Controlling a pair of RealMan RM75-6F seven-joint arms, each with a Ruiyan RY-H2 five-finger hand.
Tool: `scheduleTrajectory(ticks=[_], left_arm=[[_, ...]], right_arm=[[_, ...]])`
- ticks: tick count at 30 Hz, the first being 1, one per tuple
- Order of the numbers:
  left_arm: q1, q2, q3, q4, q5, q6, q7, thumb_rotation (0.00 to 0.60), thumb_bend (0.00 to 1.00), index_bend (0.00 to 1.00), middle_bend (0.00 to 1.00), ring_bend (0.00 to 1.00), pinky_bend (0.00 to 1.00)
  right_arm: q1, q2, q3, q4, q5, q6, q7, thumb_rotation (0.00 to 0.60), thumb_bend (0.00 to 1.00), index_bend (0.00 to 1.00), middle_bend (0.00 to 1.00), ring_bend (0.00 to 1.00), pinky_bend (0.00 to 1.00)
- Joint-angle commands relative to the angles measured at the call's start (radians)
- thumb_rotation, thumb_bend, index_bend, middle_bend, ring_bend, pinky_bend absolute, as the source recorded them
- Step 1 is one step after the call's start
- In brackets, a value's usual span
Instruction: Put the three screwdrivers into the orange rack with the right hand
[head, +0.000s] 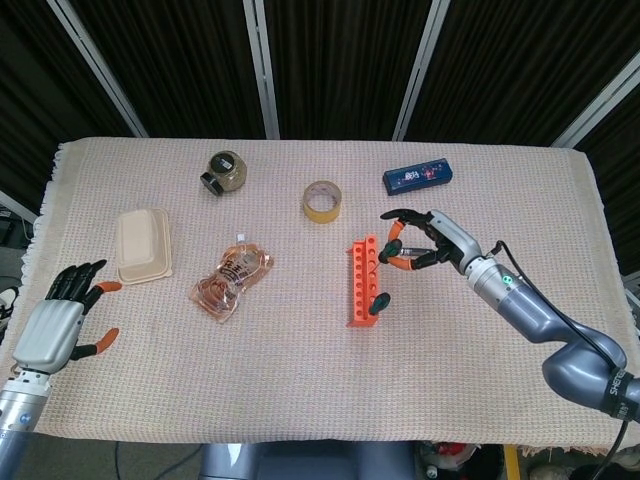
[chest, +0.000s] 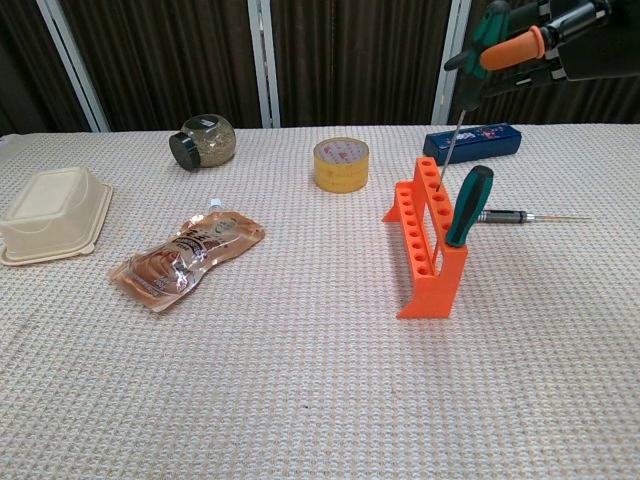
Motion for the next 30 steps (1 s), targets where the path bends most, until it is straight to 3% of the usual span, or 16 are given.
scheduleTrajectory(ticks=[1, 30], left_arm=[[0.0, 0.0, 0.0, 0.0, 0.0, 0.001, 0.0, 0.6, 0.28, 0.26, 0.02, 0.0, 0.0], [0.004, -0.003, 0.003, 0.01, -0.003, 0.002, -0.009, 0.6, 0.28, 0.26, 0.02, 0.0, 0.0]], right_arm=[[0.011, -0.001, -0.013, 0.006, 0.012, 0.0, -0.006, 0.6, 0.22, 0.59, 0.18, 0.0, 0.0], [0.106, -0.069, -0.118, 0.089, 0.114, -0.07, -0.114, 0.6, 0.22, 0.58, 0.17, 0.0, 0.0]])
